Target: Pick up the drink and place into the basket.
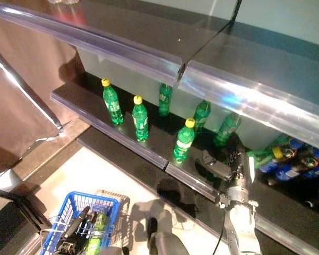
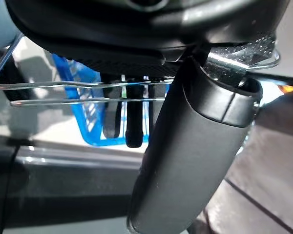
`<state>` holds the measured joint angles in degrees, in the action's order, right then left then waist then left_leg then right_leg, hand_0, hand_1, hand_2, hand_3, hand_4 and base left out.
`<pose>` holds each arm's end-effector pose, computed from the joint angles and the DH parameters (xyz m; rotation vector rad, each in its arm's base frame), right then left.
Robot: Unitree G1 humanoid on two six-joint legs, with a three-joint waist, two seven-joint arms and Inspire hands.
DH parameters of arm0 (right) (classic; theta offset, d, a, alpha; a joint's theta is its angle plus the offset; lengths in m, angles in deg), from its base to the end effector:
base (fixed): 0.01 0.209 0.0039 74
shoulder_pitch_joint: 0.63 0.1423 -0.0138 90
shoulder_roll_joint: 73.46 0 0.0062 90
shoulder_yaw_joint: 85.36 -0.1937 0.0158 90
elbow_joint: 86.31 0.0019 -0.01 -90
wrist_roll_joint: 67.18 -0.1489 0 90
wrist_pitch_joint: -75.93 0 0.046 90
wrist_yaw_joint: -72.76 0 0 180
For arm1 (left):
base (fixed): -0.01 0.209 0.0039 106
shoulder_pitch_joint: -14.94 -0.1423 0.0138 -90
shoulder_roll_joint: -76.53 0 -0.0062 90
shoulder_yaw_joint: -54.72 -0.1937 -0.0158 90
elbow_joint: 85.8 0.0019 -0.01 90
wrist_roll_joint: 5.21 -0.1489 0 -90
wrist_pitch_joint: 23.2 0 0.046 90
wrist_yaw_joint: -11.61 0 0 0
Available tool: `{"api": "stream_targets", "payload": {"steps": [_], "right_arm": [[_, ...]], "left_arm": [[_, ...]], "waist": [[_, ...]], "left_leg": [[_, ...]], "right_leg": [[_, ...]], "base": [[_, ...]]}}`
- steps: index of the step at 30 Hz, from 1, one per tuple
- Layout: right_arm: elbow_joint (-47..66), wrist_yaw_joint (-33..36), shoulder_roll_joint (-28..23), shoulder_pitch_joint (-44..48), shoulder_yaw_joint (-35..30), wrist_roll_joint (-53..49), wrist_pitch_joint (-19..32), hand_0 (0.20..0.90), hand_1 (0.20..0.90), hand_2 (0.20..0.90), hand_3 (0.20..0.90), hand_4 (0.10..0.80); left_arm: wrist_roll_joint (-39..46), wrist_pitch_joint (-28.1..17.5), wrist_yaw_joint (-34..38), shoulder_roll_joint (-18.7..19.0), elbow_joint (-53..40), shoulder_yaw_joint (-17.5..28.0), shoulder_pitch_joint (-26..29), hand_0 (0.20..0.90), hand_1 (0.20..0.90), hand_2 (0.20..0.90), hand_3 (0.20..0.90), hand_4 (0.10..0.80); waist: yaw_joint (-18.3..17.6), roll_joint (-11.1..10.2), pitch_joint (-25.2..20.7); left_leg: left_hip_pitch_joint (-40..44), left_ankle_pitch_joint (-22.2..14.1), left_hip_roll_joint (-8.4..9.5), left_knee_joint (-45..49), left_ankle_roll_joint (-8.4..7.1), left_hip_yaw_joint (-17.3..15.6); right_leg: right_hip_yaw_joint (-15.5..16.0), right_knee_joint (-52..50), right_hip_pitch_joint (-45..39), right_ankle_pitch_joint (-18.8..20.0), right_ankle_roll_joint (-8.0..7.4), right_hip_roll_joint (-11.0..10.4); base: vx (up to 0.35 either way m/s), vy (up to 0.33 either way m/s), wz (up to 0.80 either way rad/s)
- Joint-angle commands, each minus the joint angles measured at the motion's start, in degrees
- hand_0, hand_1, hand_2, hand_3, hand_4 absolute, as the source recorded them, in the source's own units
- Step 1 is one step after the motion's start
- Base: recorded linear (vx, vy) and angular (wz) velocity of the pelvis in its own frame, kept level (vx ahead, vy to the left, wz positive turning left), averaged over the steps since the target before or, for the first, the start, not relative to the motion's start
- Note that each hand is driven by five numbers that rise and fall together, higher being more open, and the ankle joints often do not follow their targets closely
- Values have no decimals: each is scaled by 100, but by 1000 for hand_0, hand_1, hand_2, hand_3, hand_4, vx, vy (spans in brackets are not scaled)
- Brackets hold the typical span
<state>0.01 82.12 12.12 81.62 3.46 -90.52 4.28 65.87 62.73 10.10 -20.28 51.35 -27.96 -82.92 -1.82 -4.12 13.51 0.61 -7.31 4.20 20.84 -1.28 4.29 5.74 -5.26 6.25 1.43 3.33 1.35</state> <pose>0.1811 -0.2355 0.0262 0.0471 -0.1360 -0.2534 0.0937 0.2285 -0.1137 -1.0166 0.5996 0.7723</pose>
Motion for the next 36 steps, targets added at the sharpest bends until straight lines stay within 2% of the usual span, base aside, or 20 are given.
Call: {"api": "stream_targets", "payload": {"steps": [1,3,5,10,17,22,29,36], "right_arm": [[636,-296,-300,158,17,187,437,900,900,900,900,800],[631,-395,-366,223,101,171,457,900,900,900,900,800],[633,-409,-404,246,173,170,464,900,900,900,900,800],[569,-500,-465,227,254,223,656,900,900,900,900,800],[584,-489,-547,186,166,345,556,900,900,900,900,800],[486,-170,-593,202,84,819,599,900,900,900,900,800],[352,396,-1040,338,-247,1806,416,900,900,900,900,800],[159,687,-1903,447,-709,2716,-160,900,900,900,900,800]], "left_arm": [[-79,-536,-650,251,-851,-10,-26,300,300,300,200,100],[41,-590,-682,239,-784,-12,6,300,300,300,200,100],[96,-655,-718,232,-693,-58,61,300,300,300,200,100],[257,-833,-773,210,-482,-219,204,300,300,300,200,100],[279,-831,-847,151,-363,-262,214,300,300,300,200,100],[316,-850,-898,153,-338,-315,210,300,300,300,200,100],[309,-773,-866,301,-309,-256,294,300,300,300,200,100],[315,-679,-848,606,-293,-140,521,300,300,300,200,100]], "waist": [[41,203,-510],[108,261,-467],[116,270,-445],[49,262,-458],[6,291,-497],[-41,327,-477],[-129,312,-396],[-259,158,-180]], "left_leg": [[-202,396,81,-694,179,-491],[-390,650,52,-1195,75,-513],[-527,726,49,-1198,33,-587],[-442,619,81,-1178,35,-552],[-285,492,122,-1316,13,-479],[-191,422,158,-1355,73,-492],[-47,343,207,-1454,215,-511],[-53,282,219,-1478,334,-639]], "right_leg": [[-263,331,-612,-36,-562,-160],[-358,407,-725,-92,-579,-97],[-369,436,-784,-142,-570,-87],[-308,545,-830,-158,-538,-98],[-329,638,-874,-141,-566,-138],[-423,640,-796,-97,-609,-141],[-650,553,-650,13,-737,-75],[-855,347,-336,164,-896,-8]], "base": [[21,8,-16],[1,13,-22],[-15,20,-25],[-22,46,-15],[4,87,-6],[-23,103,5],[-17,64,0],[-48,22,-14]]}}
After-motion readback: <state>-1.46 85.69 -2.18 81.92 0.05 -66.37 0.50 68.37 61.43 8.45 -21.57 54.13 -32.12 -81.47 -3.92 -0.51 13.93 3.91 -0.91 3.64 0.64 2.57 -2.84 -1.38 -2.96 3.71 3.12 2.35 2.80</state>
